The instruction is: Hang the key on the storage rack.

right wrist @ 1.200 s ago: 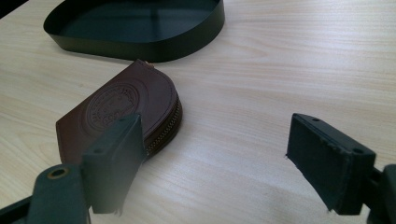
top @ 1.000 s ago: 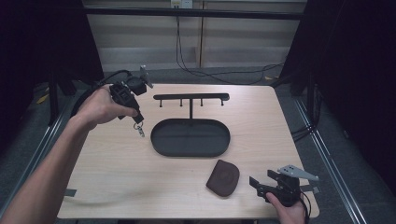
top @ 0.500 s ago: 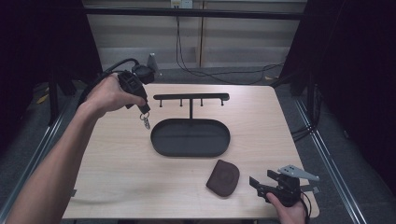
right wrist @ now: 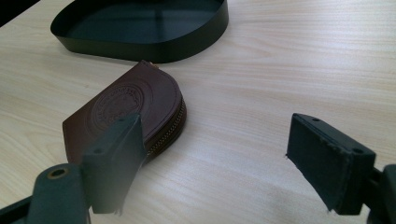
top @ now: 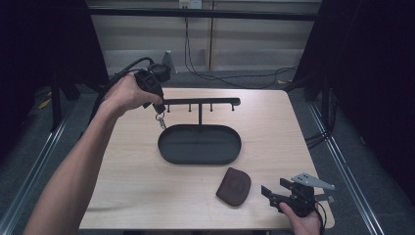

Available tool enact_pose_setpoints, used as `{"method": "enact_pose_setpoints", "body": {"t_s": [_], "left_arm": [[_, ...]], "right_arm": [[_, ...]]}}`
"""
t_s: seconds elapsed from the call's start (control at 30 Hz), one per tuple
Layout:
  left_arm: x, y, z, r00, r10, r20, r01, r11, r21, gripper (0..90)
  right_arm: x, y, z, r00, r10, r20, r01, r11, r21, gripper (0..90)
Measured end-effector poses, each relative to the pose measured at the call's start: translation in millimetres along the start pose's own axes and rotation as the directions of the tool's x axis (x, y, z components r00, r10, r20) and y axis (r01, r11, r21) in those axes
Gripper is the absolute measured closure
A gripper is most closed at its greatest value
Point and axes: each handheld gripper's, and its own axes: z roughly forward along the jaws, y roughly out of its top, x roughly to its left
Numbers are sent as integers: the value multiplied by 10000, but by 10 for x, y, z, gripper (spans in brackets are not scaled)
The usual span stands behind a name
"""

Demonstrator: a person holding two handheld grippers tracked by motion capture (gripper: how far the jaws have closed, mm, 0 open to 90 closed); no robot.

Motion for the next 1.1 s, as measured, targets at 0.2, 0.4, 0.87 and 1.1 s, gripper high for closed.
{"method": "enact_pose_setpoints", "body": {"t_s": [0.2, 0.4, 0.87, 1.1], "left_arm": [[75, 81, 0, 9994, -337, 24, 337, 9994, -116, 896], [91, 178, 19, 9992, -404, -60, 403, 9992, -67, 896], [94, 347, 12, 9971, -639, -414, 632, 9978, -176, 896], [162, 373, 11, 9951, -873, -462, 859, 9958, -325, 895]], "right_arm": [[2, 0, -1, 10000, -17, -32, 17, 10000, -11, 185], [8, 0, 7, 9999, -30, -123, 30, 10000, 44, 185], [8, -2, 3, 9998, -82, -194, 82, 10000, 26, 185], [9, -1, 9, 9998, -78, -203, 79, 10000, 55, 185]]}}
